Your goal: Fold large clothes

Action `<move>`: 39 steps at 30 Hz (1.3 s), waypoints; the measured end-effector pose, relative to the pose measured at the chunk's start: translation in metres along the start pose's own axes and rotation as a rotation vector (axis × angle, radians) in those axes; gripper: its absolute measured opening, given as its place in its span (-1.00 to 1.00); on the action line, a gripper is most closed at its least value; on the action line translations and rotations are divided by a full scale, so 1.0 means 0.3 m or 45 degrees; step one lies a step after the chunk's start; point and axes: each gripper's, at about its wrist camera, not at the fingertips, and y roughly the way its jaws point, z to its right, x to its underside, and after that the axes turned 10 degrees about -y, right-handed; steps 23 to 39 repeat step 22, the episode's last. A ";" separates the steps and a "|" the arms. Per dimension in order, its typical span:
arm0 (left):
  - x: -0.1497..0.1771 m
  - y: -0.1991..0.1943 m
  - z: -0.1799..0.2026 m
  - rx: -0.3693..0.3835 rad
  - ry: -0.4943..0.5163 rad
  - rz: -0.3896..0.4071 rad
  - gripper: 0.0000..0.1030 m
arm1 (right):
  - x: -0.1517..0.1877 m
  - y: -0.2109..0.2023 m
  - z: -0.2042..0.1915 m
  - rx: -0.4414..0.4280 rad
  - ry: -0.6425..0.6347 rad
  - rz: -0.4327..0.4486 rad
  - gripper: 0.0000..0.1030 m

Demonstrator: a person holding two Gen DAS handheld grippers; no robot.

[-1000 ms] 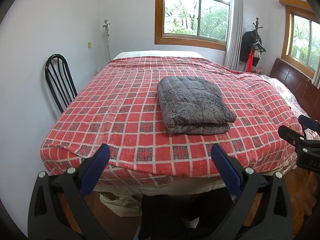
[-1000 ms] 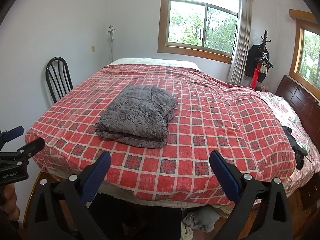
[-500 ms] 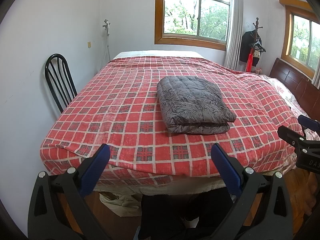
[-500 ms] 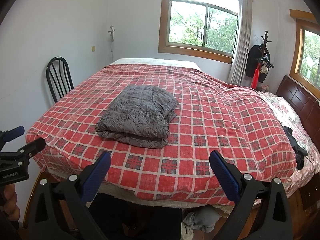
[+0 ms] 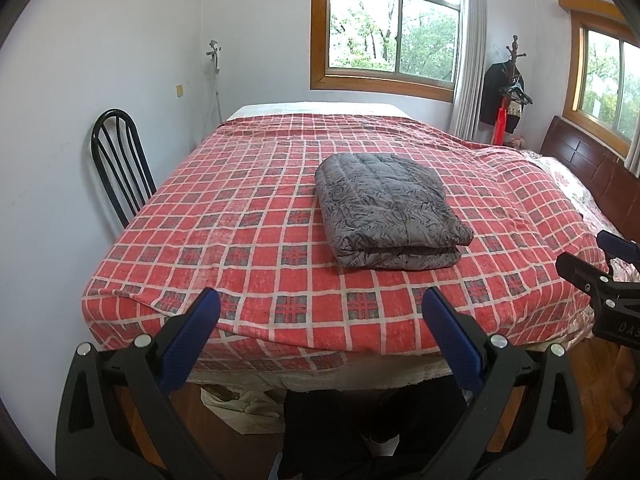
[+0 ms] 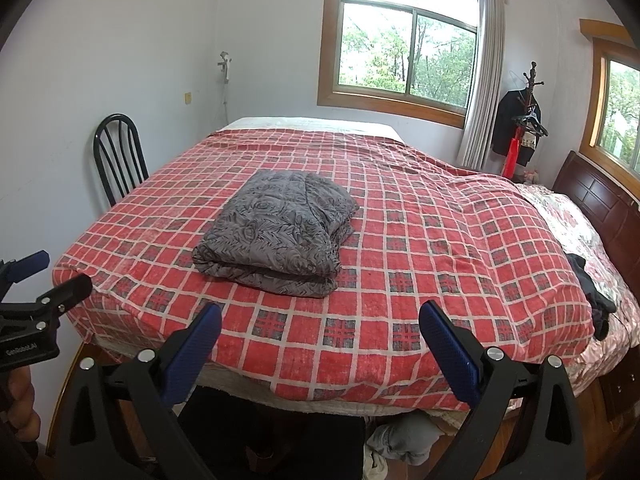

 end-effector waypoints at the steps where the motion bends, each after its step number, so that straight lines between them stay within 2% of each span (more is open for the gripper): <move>1: 0.001 -0.001 0.001 0.000 0.000 0.000 0.94 | -0.002 0.000 0.000 -0.001 0.001 0.001 0.92; 39: -0.008 -0.010 -0.008 0.005 0.000 0.005 0.94 | -0.002 -0.003 -0.003 0.003 -0.001 0.002 0.92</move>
